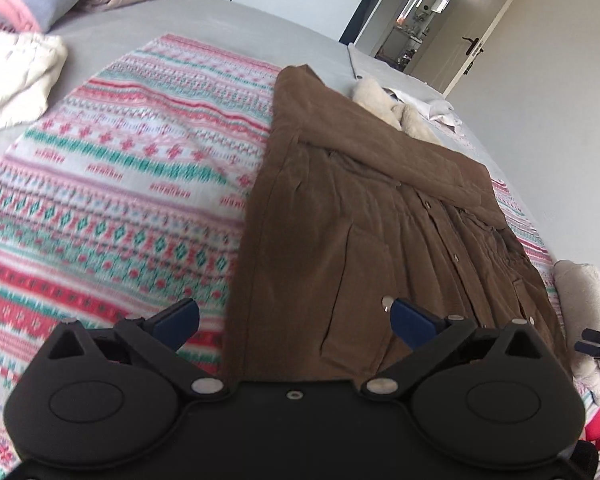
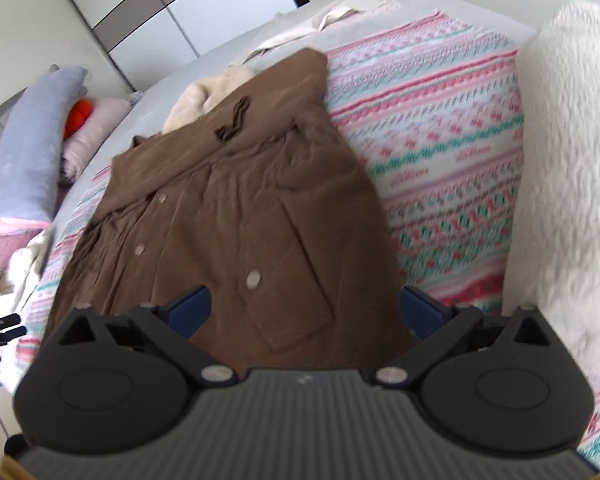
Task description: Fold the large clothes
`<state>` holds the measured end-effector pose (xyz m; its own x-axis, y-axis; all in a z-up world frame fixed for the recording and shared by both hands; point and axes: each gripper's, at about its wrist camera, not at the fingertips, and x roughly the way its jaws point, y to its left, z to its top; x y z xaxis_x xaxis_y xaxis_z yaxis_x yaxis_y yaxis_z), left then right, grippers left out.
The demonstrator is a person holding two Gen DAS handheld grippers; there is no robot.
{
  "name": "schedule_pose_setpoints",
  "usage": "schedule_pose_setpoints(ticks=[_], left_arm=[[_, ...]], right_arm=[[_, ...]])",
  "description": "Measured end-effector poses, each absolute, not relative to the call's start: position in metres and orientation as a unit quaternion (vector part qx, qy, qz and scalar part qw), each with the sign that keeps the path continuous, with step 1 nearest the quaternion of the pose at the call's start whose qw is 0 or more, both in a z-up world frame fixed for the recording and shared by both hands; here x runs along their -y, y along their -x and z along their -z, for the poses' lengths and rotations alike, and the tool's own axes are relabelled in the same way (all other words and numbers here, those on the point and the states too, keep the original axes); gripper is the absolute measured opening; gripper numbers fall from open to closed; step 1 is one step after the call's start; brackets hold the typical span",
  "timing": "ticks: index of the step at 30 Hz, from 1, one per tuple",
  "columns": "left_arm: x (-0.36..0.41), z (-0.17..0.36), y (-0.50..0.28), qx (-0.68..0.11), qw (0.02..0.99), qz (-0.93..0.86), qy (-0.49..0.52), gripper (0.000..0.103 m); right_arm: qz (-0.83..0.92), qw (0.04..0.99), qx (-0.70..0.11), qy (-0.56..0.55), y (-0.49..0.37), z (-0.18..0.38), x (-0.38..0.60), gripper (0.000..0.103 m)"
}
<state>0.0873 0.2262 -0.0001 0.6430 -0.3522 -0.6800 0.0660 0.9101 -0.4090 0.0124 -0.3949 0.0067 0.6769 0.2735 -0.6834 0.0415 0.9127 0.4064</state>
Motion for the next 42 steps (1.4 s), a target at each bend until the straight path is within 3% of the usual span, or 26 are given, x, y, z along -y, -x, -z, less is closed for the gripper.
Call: schedule_pose_setpoints(ticks=[10,17,19,21,23,25,26,31,42], left_arm=[[-0.244,0.046,-0.074,-0.492,0.832,0.135,0.219,0.102],[-0.243,0.056,-0.058,-0.474,0.816,0.193,0.268,0.099],[-0.237,0.054,-0.055,-0.476,0.813,0.203,0.267,0.093],[-0.235,0.054,-0.054,-0.478,0.808,0.210,0.273,0.078],[-0.234,0.062,-0.054,-0.492,0.777,0.229,0.318,0.050],[-0.229,0.066,-0.051,-0.492,0.772,0.234,0.328,0.044],[-0.224,0.064,-0.049,-0.486,0.781,0.232,0.318,0.038],[-0.215,0.034,-0.040,-0.420,0.797,0.261,0.345,0.028],[-0.182,-0.050,-0.072,-0.286,0.866,0.280,0.301,0.025]], right_arm=[[0.005,0.885,-0.447,-0.128,0.008,0.012,0.385,0.102],[0.033,0.865,-0.479,-0.147,0.005,0.042,0.397,0.100],[0.033,0.866,-0.474,-0.157,0.006,0.042,0.399,0.093],[0.019,0.868,-0.468,-0.161,0.007,0.038,0.397,0.065],[-0.012,0.863,-0.471,-0.181,0.008,0.037,0.397,0.047],[-0.016,0.863,-0.474,-0.174,0.006,0.034,0.392,0.035],[-0.034,0.862,-0.472,-0.182,0.007,0.033,0.392,0.020],[-0.060,0.872,-0.439,-0.209,0.014,0.019,0.391,0.011],[-0.107,0.920,-0.288,-0.244,-0.001,-0.054,0.393,0.008]])
